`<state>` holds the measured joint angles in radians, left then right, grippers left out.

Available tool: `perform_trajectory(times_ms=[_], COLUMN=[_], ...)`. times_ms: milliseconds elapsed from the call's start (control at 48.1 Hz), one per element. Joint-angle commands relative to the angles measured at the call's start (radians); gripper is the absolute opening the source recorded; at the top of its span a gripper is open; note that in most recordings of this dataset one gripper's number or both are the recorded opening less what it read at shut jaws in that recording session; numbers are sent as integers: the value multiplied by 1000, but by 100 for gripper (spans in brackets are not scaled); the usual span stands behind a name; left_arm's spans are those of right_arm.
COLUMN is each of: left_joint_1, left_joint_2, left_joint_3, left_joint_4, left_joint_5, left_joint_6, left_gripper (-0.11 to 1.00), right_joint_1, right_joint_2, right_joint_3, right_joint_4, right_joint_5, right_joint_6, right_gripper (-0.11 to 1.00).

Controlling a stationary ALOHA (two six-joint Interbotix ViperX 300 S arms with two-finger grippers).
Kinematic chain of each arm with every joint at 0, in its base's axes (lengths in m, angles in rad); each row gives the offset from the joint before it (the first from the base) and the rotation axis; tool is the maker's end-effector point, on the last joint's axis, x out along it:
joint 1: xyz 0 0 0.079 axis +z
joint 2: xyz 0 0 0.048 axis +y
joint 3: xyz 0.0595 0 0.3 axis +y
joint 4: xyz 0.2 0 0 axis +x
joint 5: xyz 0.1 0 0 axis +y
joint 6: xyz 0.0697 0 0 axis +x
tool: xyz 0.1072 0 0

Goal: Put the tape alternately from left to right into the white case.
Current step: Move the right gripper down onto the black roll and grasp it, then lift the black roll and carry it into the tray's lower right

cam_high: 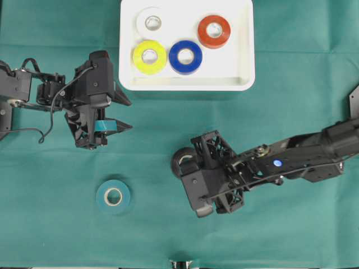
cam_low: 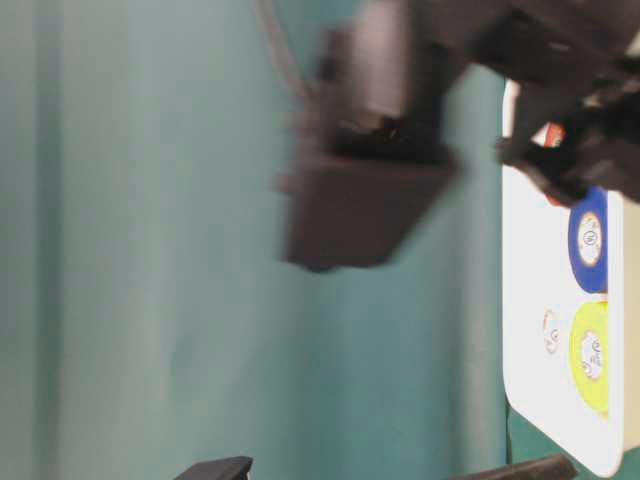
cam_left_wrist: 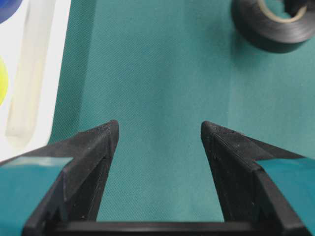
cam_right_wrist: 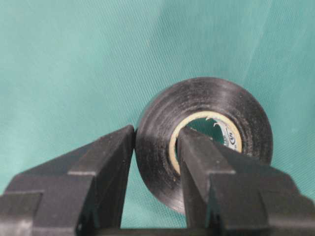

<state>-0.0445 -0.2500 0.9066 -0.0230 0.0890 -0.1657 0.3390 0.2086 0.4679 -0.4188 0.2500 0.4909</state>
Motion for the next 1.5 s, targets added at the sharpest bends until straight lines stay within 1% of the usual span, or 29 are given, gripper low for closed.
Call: perform_trajectory(times_ms=[0, 208, 374, 561, 728, 936, 1060, 1206, 1476], left_joint_1=[-3, -3, -3, -3, -3, -3, -3, -3, -3], left_joint_2=[-11, -11, -11, -11, -11, -11, -11, -11, -11], left_joint_3=[-14, -14, -14, -14, -12, -12, -12, -11, -11], left_joint_4=[-2, 0, 0, -2, -2, -2, -2, -2, -3], left_joint_5=[-8, -8, -8, -8, -8, -8, -8, -8, -8], left_joint_6=[0, 0, 0, -2, -2, -2, -2, -3, -2], left_gripper=[70, 70, 69, 69, 69, 69, 69, 69, 69], right_joint_1=[6, 6, -3, -40, -95, -164, -209, -278, -403], right_joint_2=[-52, -66, -81, -117, -153, -212, -241, -262, -276], right_joint_3=[-6, -3, -3, 11, 54, 121, 150, 183, 219], right_joint_4=[0, -3, -8, -8, -18, -89, -121, -132, -133], right_joint_5=[-2, 26, 103, 181, 193, 190, 179, 147, 57], right_joint_6=[2, 0, -2, -3, -5, -5, -5, -5, -6], right_gripper=[2, 2, 2, 2, 2, 2, 2, 2, 2])
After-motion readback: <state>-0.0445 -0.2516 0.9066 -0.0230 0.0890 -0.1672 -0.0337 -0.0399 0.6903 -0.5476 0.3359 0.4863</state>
